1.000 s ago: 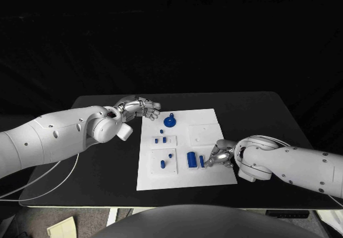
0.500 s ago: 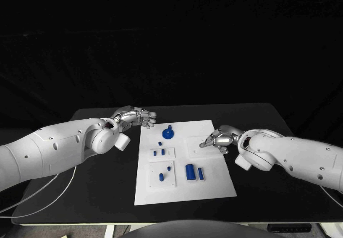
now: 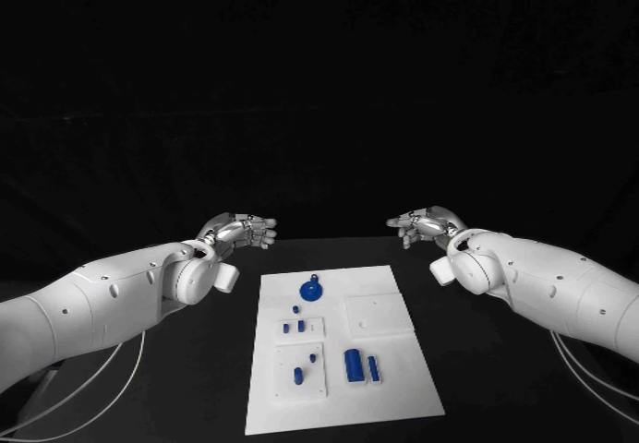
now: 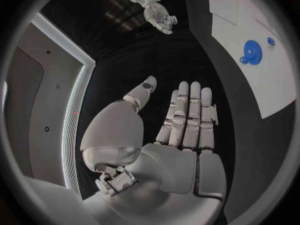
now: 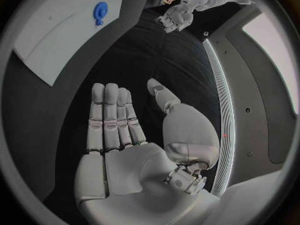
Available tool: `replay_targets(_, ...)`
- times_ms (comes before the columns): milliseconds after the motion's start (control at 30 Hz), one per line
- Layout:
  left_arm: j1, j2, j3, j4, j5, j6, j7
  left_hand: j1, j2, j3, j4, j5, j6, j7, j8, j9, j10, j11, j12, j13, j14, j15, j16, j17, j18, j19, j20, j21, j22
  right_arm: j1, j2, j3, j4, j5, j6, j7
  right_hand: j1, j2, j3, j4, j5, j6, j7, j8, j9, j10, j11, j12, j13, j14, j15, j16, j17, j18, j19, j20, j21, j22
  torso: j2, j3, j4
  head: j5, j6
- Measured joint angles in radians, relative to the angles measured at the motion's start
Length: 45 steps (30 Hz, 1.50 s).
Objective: Assemble the parts on the task board
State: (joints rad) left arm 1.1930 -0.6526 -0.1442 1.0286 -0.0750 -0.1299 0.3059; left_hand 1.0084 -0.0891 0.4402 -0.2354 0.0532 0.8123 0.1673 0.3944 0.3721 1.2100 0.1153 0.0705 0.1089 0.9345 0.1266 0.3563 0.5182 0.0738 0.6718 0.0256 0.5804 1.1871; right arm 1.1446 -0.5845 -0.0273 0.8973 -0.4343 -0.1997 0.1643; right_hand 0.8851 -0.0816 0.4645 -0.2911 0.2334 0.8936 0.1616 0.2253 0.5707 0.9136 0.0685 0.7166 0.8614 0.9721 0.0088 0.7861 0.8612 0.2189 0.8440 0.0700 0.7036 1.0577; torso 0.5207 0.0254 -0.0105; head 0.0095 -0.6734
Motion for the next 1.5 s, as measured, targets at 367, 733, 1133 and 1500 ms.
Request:
replay_targets(367,0.0,0.05,0.004,-0.085,0.065,-0.012,0.046,0.006,0.006,-0.003,-0.015,0.0,-0.046,-0.02,-0.021,-0.011,-0.125,0.004,-0.006,-0.04,-0.082,0.0,-0.055,-0.015,-0.028,-0.079,0.008,-0.056,0.002,-0.019,0.028,0.028,-0.035,0.086,0.057,0.061,0.037,0.032,-0.003,0.002,-0.006,-0.038,0.015,-0.001,-0.037,0.032,0.079,-0.41,-0.524,-0.07,0.114,-0.392,-0.289,-0.019,-0.161,0.106,-0.282,-0.21,-0.01,0.0062,0.0015,0.012,0.038)
replay_targets(733,-0.024,0.017,0.029,0.018,0.065,-0.055,0.048,-0.786,0.076,-0.359,0.188,-0.039,-0.671,-0.14,-0.326,-0.305,-0.91,-0.093,-0.056,-0.096,-0.777,-0.103,-0.301,-0.425,-0.059,-0.563,-0.019,-0.484,-0.744,-0.028,-0.006,0.028,0.068,0.106,0.014,0.068,-0.715,0.073,-0.38,0.238,-0.192,-0.738,-0.129,-0.185,-0.473,-0.739,-0.041,-0.661,-0.802,-0.806,0.015,-0.715,-0.757,-0.168,-0.718,-0.037,-0.627,-0.902,0.011,-0.014,0.0074,-0.004,0.065)
replay_targets(1133,-0.107,-0.083,0.108,0.374,0.067,-0.329,0.106,-0.973,0.088,-0.425,0.232,-0.049,-0.789,-0.164,-0.383,-0.363,-1.171,-0.113,-0.064,-0.106,-0.91,-0.123,-0.344,-0.506,-0.058,-0.653,-0.027,-0.566,-1.13,-0.069,-0.123,0.027,0.436,0.241,-0.232,0.173,-0.879,0.082,-0.46,0.291,-0.23,-0.889,-0.162,-0.222,-0.569,-0.91,-0.069,-0.713,-0.859,-0.967,-0.009,-0.783,-0.858,-0.213,-0.839,-0.07,-0.7,-1.055,0.023,-0.0249,0.0105,-0.009,0.073)
replay_targets(1500,-0.142,-0.127,0.143,0.534,0.072,-0.557,0.167,-1.001,0.089,-0.437,0.236,-0.049,-0.807,-0.168,-0.391,-0.371,-1.205,-0.115,-0.064,-0.108,-0.931,-0.126,-0.353,-0.517,-0.058,-0.668,-0.026,-0.577,-1.186,-0.092,-0.19,0.027,0.653,0.376,-0.472,0.285,-0.879,0.082,-0.46,0.291,-0.23,-0.889,-0.162,-0.222,-0.57,-0.91,-0.069,-0.713,-0.86,-0.967,-0.008,-0.783,-0.86,-0.213,-0.839,-0.07,-0.7,-1.057,0.023,-0.0254,0.0105,-0.009,0.073)
